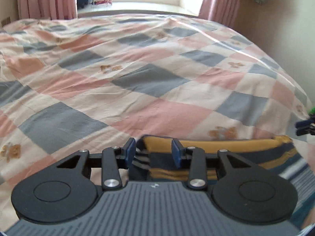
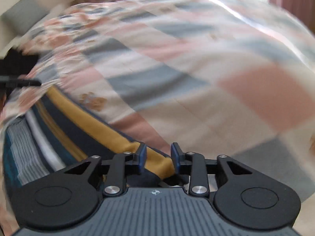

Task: Fold clothes

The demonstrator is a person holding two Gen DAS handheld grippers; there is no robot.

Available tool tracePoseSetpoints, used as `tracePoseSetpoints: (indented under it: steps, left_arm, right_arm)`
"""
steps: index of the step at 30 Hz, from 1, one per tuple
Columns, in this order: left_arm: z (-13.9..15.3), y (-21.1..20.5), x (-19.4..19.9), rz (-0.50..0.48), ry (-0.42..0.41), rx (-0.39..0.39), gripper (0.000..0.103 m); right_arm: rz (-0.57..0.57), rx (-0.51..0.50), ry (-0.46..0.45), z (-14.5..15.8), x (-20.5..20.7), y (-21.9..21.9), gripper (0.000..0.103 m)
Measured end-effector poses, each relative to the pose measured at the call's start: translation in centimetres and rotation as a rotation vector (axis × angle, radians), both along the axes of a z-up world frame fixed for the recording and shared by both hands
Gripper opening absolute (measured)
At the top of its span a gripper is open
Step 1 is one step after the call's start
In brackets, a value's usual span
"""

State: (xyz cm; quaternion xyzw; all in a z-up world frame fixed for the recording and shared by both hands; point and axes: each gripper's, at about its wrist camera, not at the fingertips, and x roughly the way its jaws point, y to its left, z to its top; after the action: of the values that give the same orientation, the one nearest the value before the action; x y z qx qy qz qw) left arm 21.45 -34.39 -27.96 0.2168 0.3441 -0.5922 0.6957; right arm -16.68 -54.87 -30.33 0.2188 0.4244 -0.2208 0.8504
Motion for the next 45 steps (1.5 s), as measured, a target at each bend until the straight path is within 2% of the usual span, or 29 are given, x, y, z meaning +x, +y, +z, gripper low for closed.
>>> tracePoseSetpoints:
  steps: [2, 5, 6, 7, 9, 13, 16, 19, 25, 27, 28, 29, 31, 33, 35, 39, 42, 45]
  left_arm:
    - [0.4, 2.4, -5.1, -0.073, -0.005, -0.003, 0.036]
    - [-2.5, 4.2, -12.3, -0.144, -0.019, 0.072, 0.038]
    - [-4.2, 4.4, -14.3, -0.132, -0.055, 0.117, 0.039]
    - [-5.7, 4.4, -16.0, -0.095, -0.099, 0.175, 0.038]
    - [-6.7, 4.2, -18.3, 0.036, -0.163, 0.269, 0.038]
    - [-4.3, 4.0, -22.5, 0.311, -0.158, 0.380, 0.040]
    - [-2.3, 3.6, -25.4, 0.430, -0.139, 0.456, 0.046]
    - [-0.9, 3.3, -27.3, 0.517, -0.142, 0.492, 0.048]
    - [0.3, 4.6, -28.9, 0.602, -0.077, 0.454, 0.049]
    - [0.3, 5.5, -30.5, 0.558, -0.102, 0.403, 0.050]
    - [0.3, 6.0, -31.4, 0.533, -0.117, 0.374, 0.055]
    - [0.2, 6.5, -32.8, 0.492, -0.170, 0.354, 0.059]
    - [-0.8, 7.4, -36.6, 0.379, -0.318, 0.340, 0.070]
    - [-2.3, 8.1, -40.4, 0.256, -0.472, 0.335, 0.070]
    - [-4.8, 7.9, -44.0, 0.110, -0.671, 0.340, 0.070]
    - [-10.5, 6.6, -48.4, -0.177, -1.037, 0.341, 0.070]
    - [-13.8, 6.4, -49.6, -0.339, -1.163, 0.320, 0.072]
    - [-16.1, 6.5, -50.1, -0.403, -1.271, 0.290, 0.072]
  right_arm:
    - [0.102, -0.007, -0.019, 0.8, -0.1, 1.5, 0.046]
    - [0.244, 0.003, 0.014, -1.1, 0.4, 3.8, 0.046]
    - [0.277, 0.004, 0.033, -2.1, 0.3, 4.1, 0.046]
    - [0.305, 0.003, 0.053, -3.0, 0.2, 4.3, 0.046]
    - [0.374, -0.005, 0.041, -4.2, -0.3, 4.2, 0.047]
    - [0.528, -0.048, 0.003, -2.5, -1.8, 3.4, 0.049]
    - [0.576, -0.057, -0.020, -0.1, -5.4, 2.7, 0.053]
    - [0.580, -0.037, -0.030, 1.3, -8.6, 2.0, 0.057]
    - [0.599, -0.004, -0.033, 0.7, -10.7, 3.1, 0.057]
    - [0.635, -0.027, -0.035, 0.5, -10.6, 3.9, 0.057]
    - [0.661, -0.048, -0.030, 0.5, -10.5, 4.3, 0.057]
    - [0.693, -0.078, -0.023, 0.6, -10.6, 4.8, 0.058]
    - [0.776, -0.160, -0.008, 0.6, -11.2, 5.9, 0.065]
    - [0.865, -0.246, 0.014, 0.4, -12.0, 6.8, 0.068]
    - [0.940, -0.318, 0.035, -0.1, -12.8, 7.5, 0.070]
    - [1.012, -0.408, 0.054, -1.7, -13.2, 8.1, 0.074]
    - [1.055, -0.453, 0.055, -2.6, -12.9, 8.4, 0.077]
    - [1.096, -0.472, 0.055, -3.3, -12.7, 8.3, 0.080]
